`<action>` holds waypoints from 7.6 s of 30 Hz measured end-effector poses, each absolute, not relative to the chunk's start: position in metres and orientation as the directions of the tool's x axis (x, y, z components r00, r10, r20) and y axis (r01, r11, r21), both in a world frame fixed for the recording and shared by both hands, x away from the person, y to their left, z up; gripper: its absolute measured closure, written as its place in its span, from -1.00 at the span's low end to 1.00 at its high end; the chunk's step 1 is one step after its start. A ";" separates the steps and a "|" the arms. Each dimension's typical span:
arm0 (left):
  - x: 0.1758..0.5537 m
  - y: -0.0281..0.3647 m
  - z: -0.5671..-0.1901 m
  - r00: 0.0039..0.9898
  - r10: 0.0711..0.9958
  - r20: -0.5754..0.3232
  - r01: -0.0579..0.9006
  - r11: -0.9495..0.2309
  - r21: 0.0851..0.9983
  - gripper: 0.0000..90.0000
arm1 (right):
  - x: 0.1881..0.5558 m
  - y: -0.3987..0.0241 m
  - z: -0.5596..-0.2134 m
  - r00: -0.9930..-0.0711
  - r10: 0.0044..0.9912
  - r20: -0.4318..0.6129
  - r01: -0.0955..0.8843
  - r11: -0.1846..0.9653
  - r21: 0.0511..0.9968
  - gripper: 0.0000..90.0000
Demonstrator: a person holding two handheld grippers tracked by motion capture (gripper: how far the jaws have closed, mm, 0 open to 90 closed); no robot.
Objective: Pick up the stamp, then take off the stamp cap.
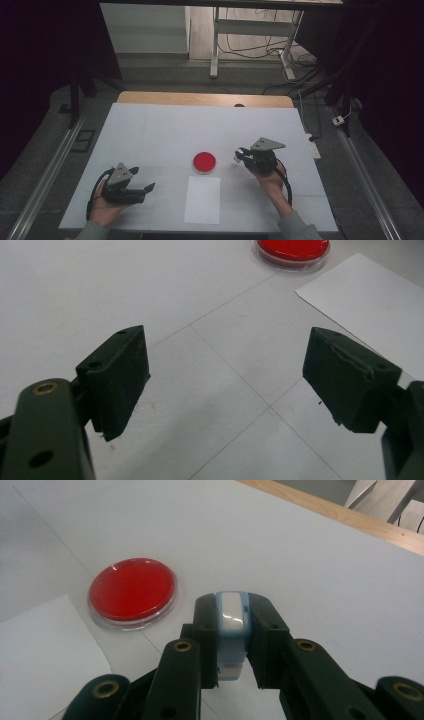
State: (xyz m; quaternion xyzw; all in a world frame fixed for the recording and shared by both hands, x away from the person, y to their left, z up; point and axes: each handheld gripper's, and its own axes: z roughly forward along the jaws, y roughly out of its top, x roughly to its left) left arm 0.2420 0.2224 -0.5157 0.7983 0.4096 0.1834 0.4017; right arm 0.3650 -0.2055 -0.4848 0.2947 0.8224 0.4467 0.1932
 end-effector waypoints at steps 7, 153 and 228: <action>0.242 0.223 -0.516 0.595 0.803 -0.038 0.507 -0.338 0.793 -0.58 | 0.362 -0.206 -0.478 -0.755 0.654 -0.037 0.303 0.399 0.865 0.66; 0.255 0.155 -0.484 0.695 0.719 0.018 0.380 -0.388 0.840 -0.56 | 0.310 -0.136 -0.451 -0.893 0.448 0.044 0.210 0.329 0.921 0.66; 0.279 0.078 -0.490 0.729 0.678 0.097 0.323 -0.465 0.824 -0.16 | 0.312 -0.125 -0.461 -0.880 0.470 0.071 0.232 0.295 0.927 0.66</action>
